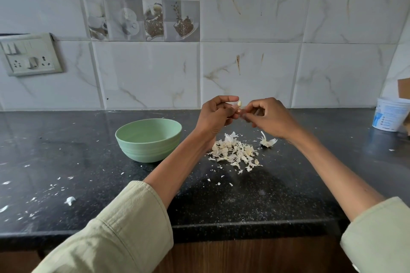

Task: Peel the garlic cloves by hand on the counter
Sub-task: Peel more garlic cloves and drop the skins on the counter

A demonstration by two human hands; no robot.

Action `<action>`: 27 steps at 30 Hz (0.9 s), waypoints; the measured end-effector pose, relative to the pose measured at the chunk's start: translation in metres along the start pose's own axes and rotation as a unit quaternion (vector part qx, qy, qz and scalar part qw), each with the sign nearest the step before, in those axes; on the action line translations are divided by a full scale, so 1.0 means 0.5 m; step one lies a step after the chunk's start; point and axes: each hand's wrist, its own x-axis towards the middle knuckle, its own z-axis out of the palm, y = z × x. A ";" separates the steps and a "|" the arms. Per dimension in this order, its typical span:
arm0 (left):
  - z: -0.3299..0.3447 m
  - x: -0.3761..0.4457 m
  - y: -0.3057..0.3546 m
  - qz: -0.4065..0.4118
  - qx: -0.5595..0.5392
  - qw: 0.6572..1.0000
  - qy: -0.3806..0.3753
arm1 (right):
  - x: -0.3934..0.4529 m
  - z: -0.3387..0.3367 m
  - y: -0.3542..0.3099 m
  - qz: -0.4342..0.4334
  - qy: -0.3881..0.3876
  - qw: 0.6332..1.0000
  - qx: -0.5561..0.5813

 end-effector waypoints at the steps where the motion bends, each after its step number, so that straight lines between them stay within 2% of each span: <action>1: 0.000 0.000 -0.001 -0.001 0.008 1.000 0.004 | -0.001 -0.001 0.001 0.001 -0.018 1.000 -0.006; 9: 0.001 0.001 -0.008 0.044 0.145 0.988 0.028 | -0.003 -0.014 0.007 0.002 -0.037 0.999 -0.004; 13: 0.003 0.001 -0.013 0.073 0.194 0.978 0.030 | -0.004 -0.010 -0.003 0.023 -0.034 0.997 0.064; 20: 0.015 -0.008 -0.012 0.123 0.213 0.969 0.030 | -0.002 0.010 -0.006 -0.014 0.011 0.998 0.058; 24: 0.015 -0.011 -0.009 0.133 0.198 0.970 0.051 | -0.005 0.008 -0.013 -0.027 0.009 0.994 0.107; 27: 0.017 -0.011 -0.011 0.137 0.189 0.970 0.063 | -0.005 0.007 -0.017 -0.039 0.036 0.992 0.112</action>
